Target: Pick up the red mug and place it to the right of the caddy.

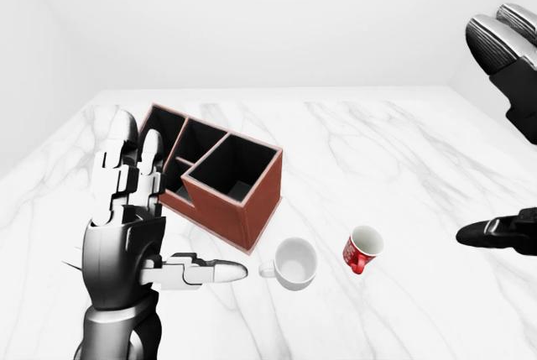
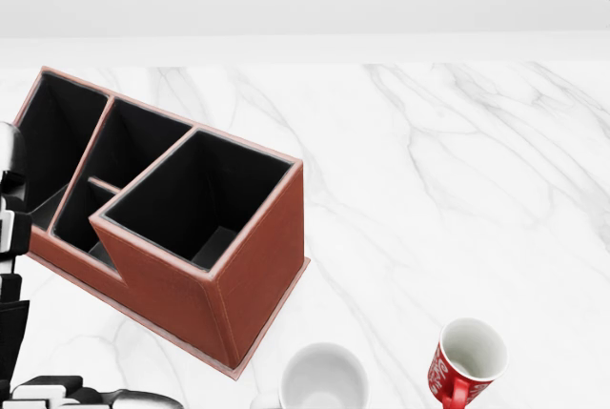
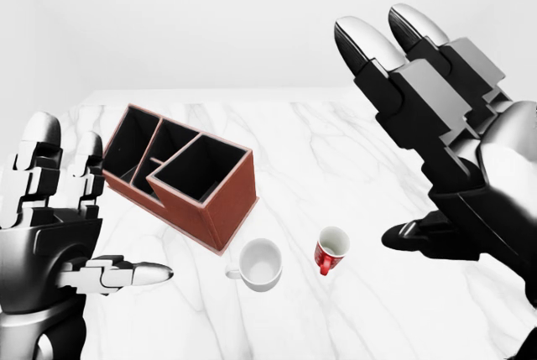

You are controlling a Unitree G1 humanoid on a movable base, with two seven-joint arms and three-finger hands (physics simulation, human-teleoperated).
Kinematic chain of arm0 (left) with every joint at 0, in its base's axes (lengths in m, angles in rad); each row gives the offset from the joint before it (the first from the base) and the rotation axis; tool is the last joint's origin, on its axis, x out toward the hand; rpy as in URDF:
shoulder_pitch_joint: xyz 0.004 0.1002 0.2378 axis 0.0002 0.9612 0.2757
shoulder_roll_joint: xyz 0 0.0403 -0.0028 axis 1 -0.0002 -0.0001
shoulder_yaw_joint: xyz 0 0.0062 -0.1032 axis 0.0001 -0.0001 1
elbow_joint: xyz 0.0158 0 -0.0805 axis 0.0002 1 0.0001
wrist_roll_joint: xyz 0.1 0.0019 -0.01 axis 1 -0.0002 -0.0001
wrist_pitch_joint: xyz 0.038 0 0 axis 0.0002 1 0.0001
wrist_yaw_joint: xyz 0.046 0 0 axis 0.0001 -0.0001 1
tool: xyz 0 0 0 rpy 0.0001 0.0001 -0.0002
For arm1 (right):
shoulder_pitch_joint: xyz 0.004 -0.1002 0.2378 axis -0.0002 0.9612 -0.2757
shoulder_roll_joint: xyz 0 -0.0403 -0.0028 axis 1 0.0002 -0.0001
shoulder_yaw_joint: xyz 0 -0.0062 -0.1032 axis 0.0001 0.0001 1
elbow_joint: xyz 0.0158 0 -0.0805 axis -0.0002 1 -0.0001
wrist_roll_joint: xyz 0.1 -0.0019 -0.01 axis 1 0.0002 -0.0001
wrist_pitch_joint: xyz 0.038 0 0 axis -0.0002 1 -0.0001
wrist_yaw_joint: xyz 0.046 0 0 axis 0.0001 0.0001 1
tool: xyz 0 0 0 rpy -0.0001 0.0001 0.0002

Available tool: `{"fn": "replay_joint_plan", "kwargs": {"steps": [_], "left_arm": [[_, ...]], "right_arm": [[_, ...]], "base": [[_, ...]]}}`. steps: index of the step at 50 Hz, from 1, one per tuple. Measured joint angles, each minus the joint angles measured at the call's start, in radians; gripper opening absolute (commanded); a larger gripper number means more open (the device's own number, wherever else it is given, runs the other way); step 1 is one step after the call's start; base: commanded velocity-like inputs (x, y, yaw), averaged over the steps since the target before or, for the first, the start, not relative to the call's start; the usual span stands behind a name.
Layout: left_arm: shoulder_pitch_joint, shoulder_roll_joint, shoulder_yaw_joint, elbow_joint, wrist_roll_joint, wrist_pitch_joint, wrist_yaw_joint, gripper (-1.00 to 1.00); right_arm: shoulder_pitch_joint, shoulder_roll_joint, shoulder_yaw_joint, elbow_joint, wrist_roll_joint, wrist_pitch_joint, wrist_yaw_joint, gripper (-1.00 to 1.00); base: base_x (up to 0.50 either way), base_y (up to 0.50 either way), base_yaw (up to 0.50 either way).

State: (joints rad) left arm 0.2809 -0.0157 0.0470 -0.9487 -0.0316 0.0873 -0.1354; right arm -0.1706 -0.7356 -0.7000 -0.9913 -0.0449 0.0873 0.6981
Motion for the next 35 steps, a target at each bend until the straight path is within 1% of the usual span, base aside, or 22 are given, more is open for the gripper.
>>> {"fn": "replay_joint_plan", "kwargs": {"steps": [7, 14, 24, 35], "left_arm": [[0.001, -0.001, 0.001, 0.003, 0.0, 0.0, -0.001, 1.0], [0.001, -0.001, 0.0, 0.005, 0.001, 0.0, 0.0, 1.0], [-0.003, 0.0, 0.002, 0.005, 0.002, 0.0, 0.0, 1.0], [-0.006, -0.002, 0.014, 0.004, -0.004, 0.0, -0.004, 1.0]], "right_arm": [[-0.017, 0.057, 0.052, 0.034, -0.198, 0.0, 0.0, 1.0], [-0.031, 0.095, 0.085, 0.058, -0.331, 0.0, 0.0, 1.0], [-0.007, 0.179, 0.124, 0.083, -0.453, 0.0, 0.0, 1.0], [0.005, 0.227, 0.148, 0.075, -0.531, 0.0, 0.0, 1.0]], "base": [[0.0, 0.0, 0.0], [0.0, 0.0, 0.0], [0.0, 0.0, 0.0], [0.0, 0.0, 0.0]]}}
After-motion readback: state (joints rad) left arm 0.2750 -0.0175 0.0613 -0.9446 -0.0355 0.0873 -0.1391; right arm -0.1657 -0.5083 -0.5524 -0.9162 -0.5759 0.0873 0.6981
